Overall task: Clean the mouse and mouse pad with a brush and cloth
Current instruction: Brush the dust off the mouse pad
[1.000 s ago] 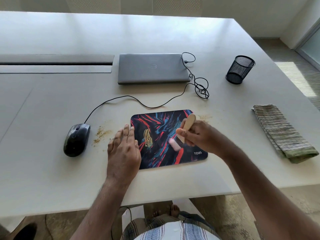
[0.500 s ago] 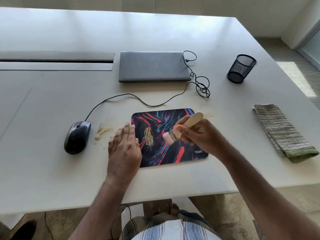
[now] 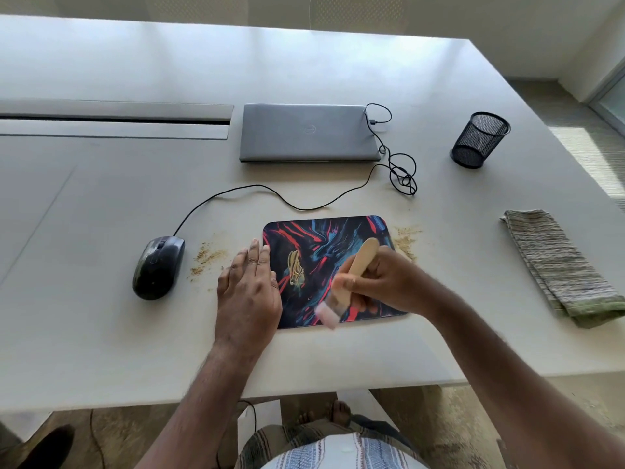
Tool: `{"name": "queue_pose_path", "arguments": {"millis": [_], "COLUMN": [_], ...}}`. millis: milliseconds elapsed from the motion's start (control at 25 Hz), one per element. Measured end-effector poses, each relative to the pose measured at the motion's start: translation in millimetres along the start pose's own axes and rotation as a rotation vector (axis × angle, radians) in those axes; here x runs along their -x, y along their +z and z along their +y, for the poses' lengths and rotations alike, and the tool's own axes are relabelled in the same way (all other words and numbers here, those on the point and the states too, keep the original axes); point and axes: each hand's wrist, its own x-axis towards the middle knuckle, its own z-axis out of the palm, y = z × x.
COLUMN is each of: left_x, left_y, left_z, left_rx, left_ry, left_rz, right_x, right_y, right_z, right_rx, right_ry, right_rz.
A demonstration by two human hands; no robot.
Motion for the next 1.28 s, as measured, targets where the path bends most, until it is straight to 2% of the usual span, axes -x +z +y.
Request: {"name": "queue_pose_path", "arguments": {"millis": [80,120,240,360,480,520,600,640,720,760,840,920,1040,1080,1120,1200,1280], "left_x": [0.0,-0.3,-0.8,-0.9,0.0,-0.2,-1.0,-0.9,-0.4,-0.4,-0.4,-0.2,0.3,0.0,0.0,-0.2,0.6], "left_y": [0.6,0.7,0.1,0.3,-0.3,-0.6,-1.6,-1.8,-2.6,-2.9,-2.9,-3.1,-4.0,-4.0,-4.0,-3.7,-4.1], "left_z": [-0.6,-0.6,0.1,-0.7,0.4,0.2,0.7,1.1,1.4,1.3,0.8,0.7,1.2,1.4,1.8,1.3,1.2], "left_rx": [-0.006,-0.01,-0.022,-0.016,-0.008,-0.008,0.002,0.008,0.017,0.019,0.018,0.02,0.026,0.025,0.025,0.025,0.027], "left_ry": [0.0,-0.005,-0.005,-0.005,-0.002,-0.002,-0.003,-0.007,-0.016,-0.013,-0.004,-0.006,-0.008,-0.007,-0.005,-0.002,0.001], "left_rz": [-0.013,-0.018,-0.021,-0.034,-0.024,-0.021,-0.026,-0.028,-0.031,-0.036,-0.041,-0.042,-0.042,-0.044,-0.047,-0.044,-0.041], "right_x": [-1.3,-1.3,3.6,6.2,11.7,13.8,18.8,21.9,28.7,31.1,32.9,32.7,39.4,43.2,46.6,52.3,58.1], "right_y": [1.7,2.3,4.2,-1.8,-11.5,-14.0,-24.2,-31.1,-40.3,-41.8,-39.4,-35.7,-36.6,-39.7,-43.1,-48.8,-51.1], "right_z": [3.1,4.2,1.2,6.3,9.7,10.3,14.7,19.5,25.1,26.4,26.3,25.9,24.8,25.5,28.3,34.0,35.0], "right_rx": [-0.006,0.01,0.04,0.019,0.076,0.05,0.034,0.038,-0.003,-0.022,-0.062,0.038,0.102,0.072,0.064,0.175,0.187], "right_ry": [-0.047,-0.04,0.014,-0.038,0.058,0.053,0.0,0.006,0.091,0.109,0.032,-0.033,0.092,0.109,0.093,0.041,0.079], "right_rz": [0.21,0.221,-0.033,0.097,-0.047,-0.035,0.128,0.134,-0.031,-0.051,0.124,0.26,0.101,0.125,0.218,0.36,0.275]}}
